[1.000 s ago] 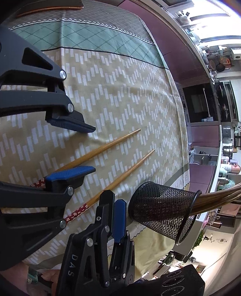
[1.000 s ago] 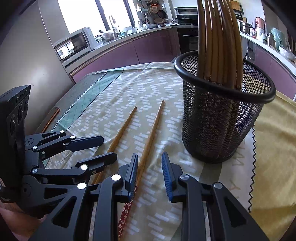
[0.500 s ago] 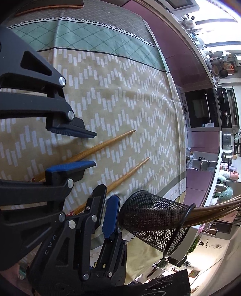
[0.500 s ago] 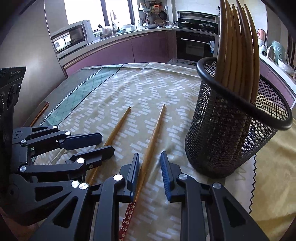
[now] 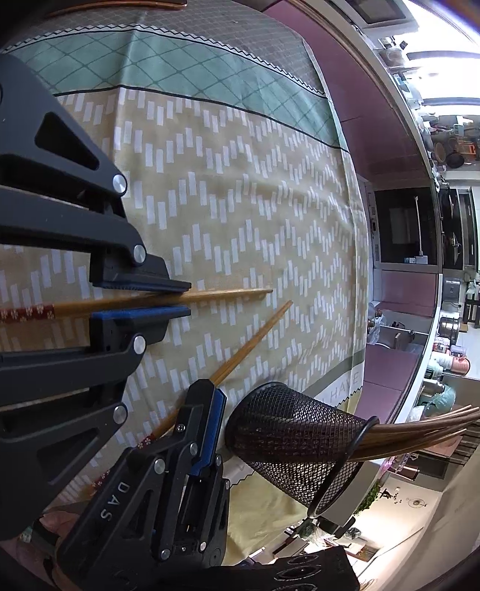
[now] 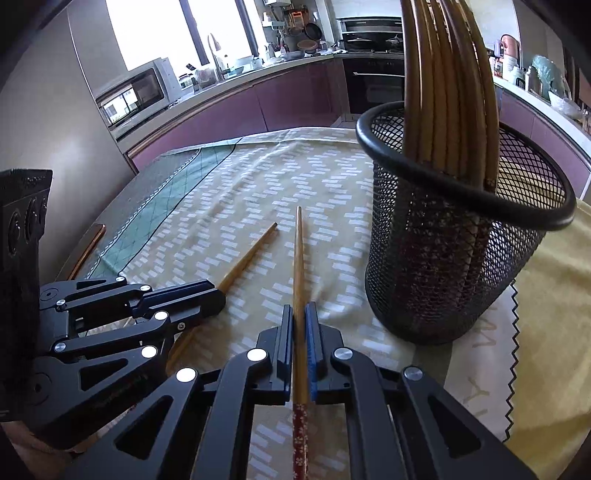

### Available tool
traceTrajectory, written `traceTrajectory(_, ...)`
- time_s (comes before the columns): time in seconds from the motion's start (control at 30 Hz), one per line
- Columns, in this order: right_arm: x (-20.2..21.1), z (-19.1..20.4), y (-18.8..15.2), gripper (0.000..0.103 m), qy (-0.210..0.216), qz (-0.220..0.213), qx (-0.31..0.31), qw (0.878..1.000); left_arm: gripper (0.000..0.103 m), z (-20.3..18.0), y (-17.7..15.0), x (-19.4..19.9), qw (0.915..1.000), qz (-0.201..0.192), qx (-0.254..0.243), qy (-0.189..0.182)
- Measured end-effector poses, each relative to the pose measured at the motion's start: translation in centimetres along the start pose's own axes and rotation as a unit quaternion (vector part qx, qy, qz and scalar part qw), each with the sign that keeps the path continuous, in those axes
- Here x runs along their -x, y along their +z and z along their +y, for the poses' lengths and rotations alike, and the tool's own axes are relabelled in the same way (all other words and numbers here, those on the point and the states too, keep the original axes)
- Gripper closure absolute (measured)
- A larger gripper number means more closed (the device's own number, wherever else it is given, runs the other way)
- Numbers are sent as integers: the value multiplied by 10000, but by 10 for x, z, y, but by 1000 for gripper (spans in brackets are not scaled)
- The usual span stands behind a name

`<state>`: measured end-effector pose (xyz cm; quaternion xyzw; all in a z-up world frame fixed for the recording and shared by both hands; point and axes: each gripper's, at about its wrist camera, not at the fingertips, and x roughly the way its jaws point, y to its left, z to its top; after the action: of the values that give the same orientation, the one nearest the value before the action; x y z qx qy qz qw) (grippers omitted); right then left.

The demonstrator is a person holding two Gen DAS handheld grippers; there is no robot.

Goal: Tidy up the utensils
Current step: 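Lift the right tool's chopstick upright while the left tool grasps and lifts the other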

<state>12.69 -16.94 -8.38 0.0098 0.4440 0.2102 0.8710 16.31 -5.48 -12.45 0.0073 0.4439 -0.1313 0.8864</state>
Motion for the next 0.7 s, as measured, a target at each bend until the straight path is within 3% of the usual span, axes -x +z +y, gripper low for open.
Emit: traceTrajectory(0.7,57,0,-1,97,535,-680,-7,9963,96,-3,4,44,9988,-427,26,-220)
